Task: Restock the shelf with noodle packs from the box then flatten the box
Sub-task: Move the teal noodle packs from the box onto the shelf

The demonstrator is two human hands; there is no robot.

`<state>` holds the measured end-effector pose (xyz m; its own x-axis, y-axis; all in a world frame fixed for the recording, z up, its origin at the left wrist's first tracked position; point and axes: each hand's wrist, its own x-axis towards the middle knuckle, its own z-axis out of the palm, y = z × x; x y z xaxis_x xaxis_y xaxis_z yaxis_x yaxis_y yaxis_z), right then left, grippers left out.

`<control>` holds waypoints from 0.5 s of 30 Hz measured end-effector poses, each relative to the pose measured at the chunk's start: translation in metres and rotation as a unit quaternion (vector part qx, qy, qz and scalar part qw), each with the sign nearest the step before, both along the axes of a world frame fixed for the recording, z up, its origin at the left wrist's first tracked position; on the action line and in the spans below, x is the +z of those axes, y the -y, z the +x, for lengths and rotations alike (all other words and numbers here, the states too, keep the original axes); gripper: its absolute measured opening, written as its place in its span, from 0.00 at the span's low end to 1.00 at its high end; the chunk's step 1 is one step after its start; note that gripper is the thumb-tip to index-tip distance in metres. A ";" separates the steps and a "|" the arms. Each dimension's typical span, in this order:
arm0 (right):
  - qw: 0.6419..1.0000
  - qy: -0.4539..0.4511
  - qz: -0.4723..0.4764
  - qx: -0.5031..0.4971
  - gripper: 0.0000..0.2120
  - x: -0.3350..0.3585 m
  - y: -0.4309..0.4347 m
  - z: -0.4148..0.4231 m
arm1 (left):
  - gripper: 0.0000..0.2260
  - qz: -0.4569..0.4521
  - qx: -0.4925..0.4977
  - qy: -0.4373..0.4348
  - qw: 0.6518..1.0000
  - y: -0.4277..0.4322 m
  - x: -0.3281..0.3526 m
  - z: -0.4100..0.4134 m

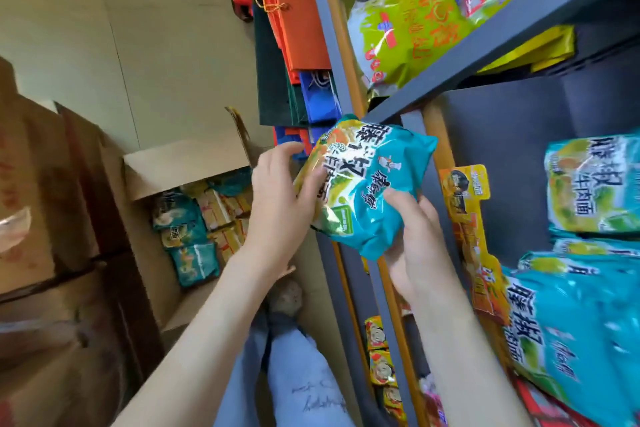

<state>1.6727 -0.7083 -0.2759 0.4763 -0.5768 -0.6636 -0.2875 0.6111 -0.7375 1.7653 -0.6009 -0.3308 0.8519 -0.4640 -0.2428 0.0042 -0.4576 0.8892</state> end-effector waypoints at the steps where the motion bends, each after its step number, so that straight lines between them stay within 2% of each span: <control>1: 1.000 0.013 0.007 -0.013 0.11 0.007 0.003 -0.002 | 0.18 0.004 -0.009 -0.056 0.998 0.008 0.007 0.002; 3: 0.999 0.028 0.001 -0.037 0.11 0.017 0.009 -0.006 | 0.20 0.032 -0.051 -0.121 0.991 0.024 0.017 0.003; 7: 0.996 0.045 -0.041 -0.062 0.18 0.030 0.016 -0.011 | 0.21 0.036 -0.062 -0.117 0.991 0.047 0.030 -0.004; 10: 0.995 0.020 -0.068 -0.067 0.23 0.035 0.020 -0.014 | 0.20 0.025 -0.057 -0.122 0.991 0.061 0.038 -0.011; 15: 0.988 -0.014 -0.110 -0.105 0.21 0.038 0.033 -0.022 | 0.19 0.033 -0.077 -0.114 0.990 0.078 0.048 -0.022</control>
<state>1.6503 -0.7413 -0.2378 0.3138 -0.7932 -0.5219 -0.1932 0.4849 -0.8530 1.7434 -0.6793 -0.2829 0.6921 -0.5607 -0.4546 0.1275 -0.5248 0.8416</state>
